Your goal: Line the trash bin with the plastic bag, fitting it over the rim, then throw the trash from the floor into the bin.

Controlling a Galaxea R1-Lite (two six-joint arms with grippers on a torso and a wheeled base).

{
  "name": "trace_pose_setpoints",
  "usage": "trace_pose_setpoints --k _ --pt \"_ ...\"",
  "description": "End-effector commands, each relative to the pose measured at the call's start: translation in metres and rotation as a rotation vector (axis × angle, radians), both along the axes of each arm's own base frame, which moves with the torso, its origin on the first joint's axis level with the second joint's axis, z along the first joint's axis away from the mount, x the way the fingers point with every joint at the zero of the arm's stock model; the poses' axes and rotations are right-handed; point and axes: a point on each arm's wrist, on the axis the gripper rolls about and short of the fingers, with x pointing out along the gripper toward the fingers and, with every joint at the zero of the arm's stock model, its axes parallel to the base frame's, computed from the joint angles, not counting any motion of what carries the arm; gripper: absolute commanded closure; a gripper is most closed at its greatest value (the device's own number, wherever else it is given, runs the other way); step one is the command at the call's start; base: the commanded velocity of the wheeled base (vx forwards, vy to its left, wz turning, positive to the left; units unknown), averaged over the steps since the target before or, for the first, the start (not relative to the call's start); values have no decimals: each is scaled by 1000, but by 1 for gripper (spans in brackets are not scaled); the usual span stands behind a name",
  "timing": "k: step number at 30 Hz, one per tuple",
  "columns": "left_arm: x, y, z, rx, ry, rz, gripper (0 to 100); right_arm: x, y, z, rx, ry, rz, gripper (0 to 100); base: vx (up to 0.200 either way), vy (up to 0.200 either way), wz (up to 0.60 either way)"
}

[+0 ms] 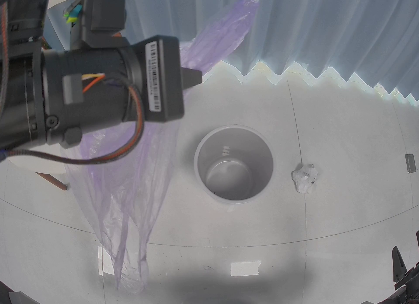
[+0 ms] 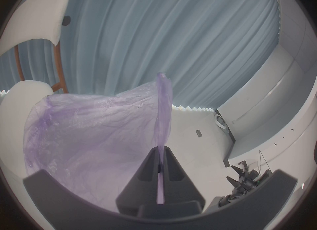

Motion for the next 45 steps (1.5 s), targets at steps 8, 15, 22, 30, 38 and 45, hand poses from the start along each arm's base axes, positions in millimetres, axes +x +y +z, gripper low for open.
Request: trace_pose_setpoints --k 8,15,22,30,38,45 --pt "-11 -26 -5 0 26 -90 100 0 0 -5 0 2 1 0 0 0 0" --pt "-1 -37 0 -9 18 -78 100 0 0 -5 0 2 1 0 0 0 0" --pt "28 -28 -13 78 2 11 100 0 0 -5 -1 2 1 0 0 0 0" --pt "69 -16 -35 180 12 101 100 0 0 -5 -3 2 1 0 0 0 0" --pt "120 -10 -28 191 -129 143 100 0 0 -5 -3 2 1 0 0 0 0" --pt "90 -63 -21 64 -90 -4 100 0 0 -5 -3 2 1 0 0 0 0"
